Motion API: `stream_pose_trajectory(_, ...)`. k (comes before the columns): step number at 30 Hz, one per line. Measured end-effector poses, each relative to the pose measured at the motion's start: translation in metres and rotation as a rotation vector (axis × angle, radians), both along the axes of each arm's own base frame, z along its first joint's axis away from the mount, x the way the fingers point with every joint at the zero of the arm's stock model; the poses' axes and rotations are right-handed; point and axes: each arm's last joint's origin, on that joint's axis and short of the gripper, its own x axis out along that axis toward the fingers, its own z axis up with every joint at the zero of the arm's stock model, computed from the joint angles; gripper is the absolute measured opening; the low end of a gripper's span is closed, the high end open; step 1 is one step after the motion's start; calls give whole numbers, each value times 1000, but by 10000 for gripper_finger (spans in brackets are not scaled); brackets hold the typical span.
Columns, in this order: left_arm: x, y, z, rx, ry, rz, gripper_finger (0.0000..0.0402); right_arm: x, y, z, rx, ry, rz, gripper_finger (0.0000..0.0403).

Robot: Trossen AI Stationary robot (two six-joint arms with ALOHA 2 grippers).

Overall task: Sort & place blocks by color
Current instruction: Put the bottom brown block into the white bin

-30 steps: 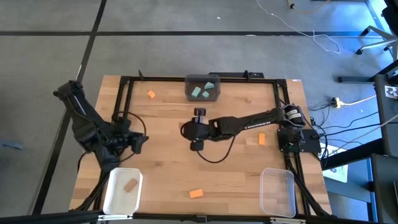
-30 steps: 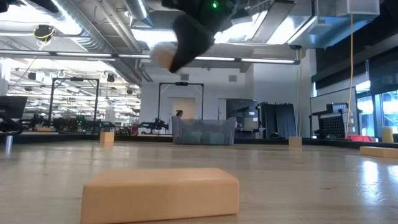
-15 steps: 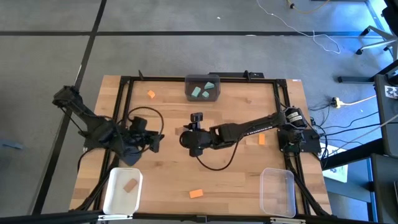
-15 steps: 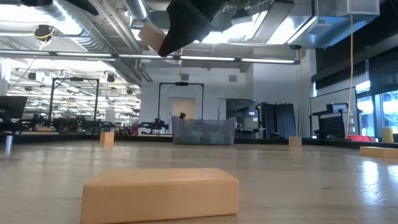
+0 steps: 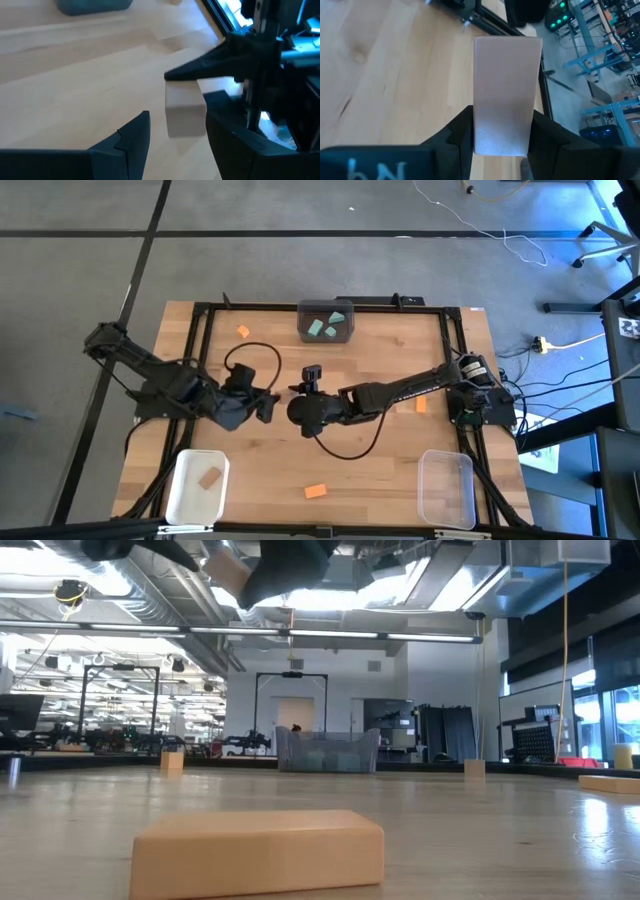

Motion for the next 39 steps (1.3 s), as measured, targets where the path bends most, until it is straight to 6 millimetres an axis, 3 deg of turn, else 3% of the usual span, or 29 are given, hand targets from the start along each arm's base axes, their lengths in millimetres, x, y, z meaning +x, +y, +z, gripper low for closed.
stream_pose_trajectory(17,18,2,-10,7,46,-26,183,0,0,-3,-8,13,-6,130)
stream_pose_trajectory(20,21,0,-11,5,41,-44,183,2,1,3,7,-37,-7,130)
stream_pose_trajectory(39,23,4,-8,16,18,-43,176,2,1,2,4,-34,-5,130)
